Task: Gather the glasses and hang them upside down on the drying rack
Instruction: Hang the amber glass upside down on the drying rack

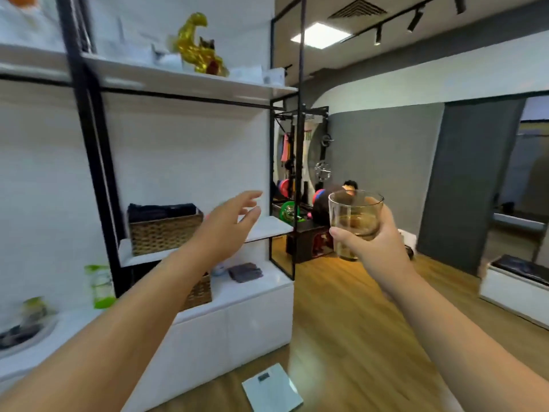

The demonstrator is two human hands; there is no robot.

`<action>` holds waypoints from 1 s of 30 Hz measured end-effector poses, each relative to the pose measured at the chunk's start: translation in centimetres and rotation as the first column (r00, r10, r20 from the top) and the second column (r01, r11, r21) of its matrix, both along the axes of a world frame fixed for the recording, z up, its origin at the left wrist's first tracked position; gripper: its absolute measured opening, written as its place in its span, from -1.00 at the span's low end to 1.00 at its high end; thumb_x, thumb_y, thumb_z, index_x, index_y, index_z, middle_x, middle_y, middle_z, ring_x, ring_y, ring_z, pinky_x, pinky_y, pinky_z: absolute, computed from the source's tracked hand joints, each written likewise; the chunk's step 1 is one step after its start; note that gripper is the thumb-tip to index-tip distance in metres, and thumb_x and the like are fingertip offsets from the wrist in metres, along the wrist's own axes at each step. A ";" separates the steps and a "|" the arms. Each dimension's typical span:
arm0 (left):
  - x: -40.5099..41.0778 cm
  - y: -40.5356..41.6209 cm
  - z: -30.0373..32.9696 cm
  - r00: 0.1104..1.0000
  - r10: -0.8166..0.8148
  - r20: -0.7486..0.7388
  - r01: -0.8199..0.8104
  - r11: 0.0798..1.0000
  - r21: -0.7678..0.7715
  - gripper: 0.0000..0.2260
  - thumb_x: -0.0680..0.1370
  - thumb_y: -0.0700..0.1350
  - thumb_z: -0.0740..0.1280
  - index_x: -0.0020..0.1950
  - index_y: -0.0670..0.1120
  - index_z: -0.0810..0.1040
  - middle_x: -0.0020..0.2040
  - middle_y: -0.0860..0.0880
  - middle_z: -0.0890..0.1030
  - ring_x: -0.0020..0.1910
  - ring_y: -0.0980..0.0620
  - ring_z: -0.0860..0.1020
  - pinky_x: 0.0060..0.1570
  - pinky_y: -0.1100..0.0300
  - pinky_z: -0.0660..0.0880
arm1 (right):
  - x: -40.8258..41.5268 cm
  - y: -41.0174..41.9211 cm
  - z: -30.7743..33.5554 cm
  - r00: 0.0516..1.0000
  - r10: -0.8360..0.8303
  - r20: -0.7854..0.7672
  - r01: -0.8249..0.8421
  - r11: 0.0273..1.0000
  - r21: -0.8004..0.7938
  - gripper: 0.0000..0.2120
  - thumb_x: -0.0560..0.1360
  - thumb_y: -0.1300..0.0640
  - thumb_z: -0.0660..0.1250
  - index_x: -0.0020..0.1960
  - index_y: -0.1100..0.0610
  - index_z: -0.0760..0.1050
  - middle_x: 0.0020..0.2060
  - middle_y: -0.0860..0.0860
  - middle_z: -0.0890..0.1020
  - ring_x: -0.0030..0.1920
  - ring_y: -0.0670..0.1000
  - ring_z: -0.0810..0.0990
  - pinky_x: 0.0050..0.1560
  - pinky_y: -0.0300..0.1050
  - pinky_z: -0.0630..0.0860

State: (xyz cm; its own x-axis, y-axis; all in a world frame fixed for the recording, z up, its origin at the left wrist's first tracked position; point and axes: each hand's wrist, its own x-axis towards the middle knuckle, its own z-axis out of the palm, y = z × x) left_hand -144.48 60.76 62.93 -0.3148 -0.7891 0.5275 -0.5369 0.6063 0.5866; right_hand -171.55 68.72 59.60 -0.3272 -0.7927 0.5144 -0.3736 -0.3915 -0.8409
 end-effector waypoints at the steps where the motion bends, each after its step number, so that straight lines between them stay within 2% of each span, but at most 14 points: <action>1: 0.9 -0.8 -0.2 0.999 0.045 -0.006 -0.045 0.999 0.008 -0.62 0.72 0.04 0.19 0.54 0.15 0.37 0.38 0.08 0.53 0.33 0.10 0.50 0.34 0.08 0.44 | 0.6 -2.0 -0.2 0.999 0.045 0.000 -0.045 0.999 0.002 -0.25 0.32 -0.06 0.68 0.41 -0.16 0.40 0.18 -0.14 0.67 0.13 -0.14 0.66 0.26 0.07 0.60; 4: 3.6 -3.1 -1.2 0.989 0.147 -0.015 -0.147 0.989 0.019 -0.61 0.71 0.05 0.20 0.55 0.15 0.36 0.38 0.07 0.53 0.29 0.10 0.52 0.33 0.10 0.45 | 3.3 -7.6 -1.0 0.984 0.181 0.001 -0.181 0.983 0.024 -0.25 0.33 -0.01 0.68 0.40 -0.16 0.39 0.17 -0.14 0.67 0.07 -0.24 0.66 0.24 0.00 0.60; 7: 6.3 -6.2 -2.0 0.969 0.243 0.028 -0.244 0.970 0.013 -0.59 0.71 0.07 0.20 0.57 0.16 0.34 0.42 0.07 0.53 0.34 0.07 0.51 0.37 0.03 0.45 | 6.1 -13.2 -1.8 0.957 0.289 0.007 -0.289 0.957 0.037 -0.29 0.32 -0.02 0.68 0.33 -0.27 0.39 0.17 -0.15 0.67 0.11 -0.20 0.66 0.21 -0.05 0.60; 9: 8.4 -8.5 -2.4 0.955 0.293 0.031 -0.294 0.956 0.019 -0.59 0.71 0.06 0.19 0.58 0.16 0.33 0.42 0.09 0.52 0.37 0.09 0.48 0.39 0.05 0.43 | 8.2 -16.7 -2.3 0.940 0.340 0.019 -0.341 0.940 0.033 -0.24 0.33 0.01 0.68 0.40 -0.20 0.37 0.18 -0.13 0.66 0.11 -0.19 0.67 0.16 -0.13 0.63; 12: 11.6 -12.8 -3.1 0.937 0.349 0.002 -0.349 0.937 0.008 -0.59 0.71 0.07 0.20 0.58 0.17 0.34 0.40 0.13 0.52 0.37 0.12 0.47 0.39 0.08 0.41 | 11.4 -22.2 -2.8 0.921 0.389 0.022 -0.390 0.920 0.034 -0.20 0.37 0.02 0.66 0.48 -0.13 0.32 0.20 -0.12 0.63 0.13 -0.16 0.66 -0.04 -0.34 0.61; 15: 15.1 -17.6 -3.7 0.922 0.387 -0.026 -0.386 0.922 0.020 -0.59 0.71 0.08 0.19 0.57 0.19 0.34 0.37 0.16 0.52 0.35 0.16 0.47 0.37 0.10 0.42 | 14.8 -28.1 -3.1 0.891 0.454 0.006 -0.454 0.890 0.042 -0.30 0.38 0.02 0.65 0.35 -0.27 0.34 0.19 -0.16 0.62 0.17 -0.14 0.64 0.05 -0.25 0.59; 18: 18.6 -22.1 -3.9 0.898 0.437 -0.046 -0.435 0.900 0.036 -0.59 0.71 0.06 0.20 0.57 0.20 0.33 0.36 0.17 0.53 0.35 0.16 0.48 0.35 0.13 0.41 | 18.5 -33.8 -3.0 0.862 0.507 0.000 -0.506 0.861 0.046 -0.36 0.38 0.02 0.65 0.24 -0.38 0.35 0.15 -0.22 0.62 0.07 -0.27 0.64 -0.07 -0.33 0.61; 20: 20.6 -24.7 -3.8 0.888 0.458 -0.034 -0.457 0.889 0.042 -0.58 0.71 0.05 0.21 0.58 0.21 0.30 0.36 0.17 0.52 0.34 0.16 0.49 0.31 0.15 0.43 | 21.0 -37.1 -2.9 0.838 0.545 0.011 -0.545 0.838 0.040 -0.34 0.38 -0.01 0.64 0.29 -0.35 0.35 0.18 -0.21 0.62 0.07 -0.29 0.64 -0.10 -0.35 0.60; 23: 23.4 -27.7 -3.5 0.866 0.499 0.012 -0.499 0.866 0.031 -0.56 0.71 0.05 0.21 0.60 0.20 0.27 0.35 0.19 0.51 0.32 0.19 0.48 0.28 0.20 0.41 | 25.0 -41.6 -3.0 0.800 0.601 0.004 -0.600 0.799 0.039 -0.37 0.39 0.00 0.63 0.31 -0.28 0.37 0.20 -0.23 0.61 0.10 -0.31 0.62 -0.05 -0.35 0.59; 27: 28.3 -31.2 -3.6 0.817 0.577 0.024 -0.577 0.816 0.026 -0.57 0.71 0.06 0.21 0.59 0.22 0.28 0.37 0.17 0.51 0.33 0.18 0.48 0.20 0.27 0.41 | 31.3 -48.0 -3.9 0.747 0.665 0.003 -0.664 0.746 0.044 -0.33 0.38 -0.07 0.64 0.38 -0.23 0.38 0.19 -0.23 0.64 0.16 -0.22 0.64 0.21 -0.08 0.59; 30: 32.4 -33.1 -4.4 0.762 0.646 0.046 -0.648 0.761 0.037 -0.58 0.70 0.10 0.21 0.57 0.24 0.30 0.37 0.15 0.53 0.34 0.16 0.50 0.33 0.12 0.45 | 36.9 -51.8 -4.6 0.681 0.732 0.019 -0.731 0.679 0.062 -0.33 0.37 -0.10 0.64 0.37 -0.27 0.38 0.14 -0.26 0.66 0.14 -0.24 0.64 0.19 -0.09 0.57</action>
State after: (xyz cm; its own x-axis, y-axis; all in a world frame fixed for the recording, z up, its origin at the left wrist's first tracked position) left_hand -112.09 27.68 58.55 0.2656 -0.8347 0.4825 -0.8083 0.0800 0.5834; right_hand -134.70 16.93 55.03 0.3736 -0.8067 0.4579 0.0042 -0.4921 -0.8705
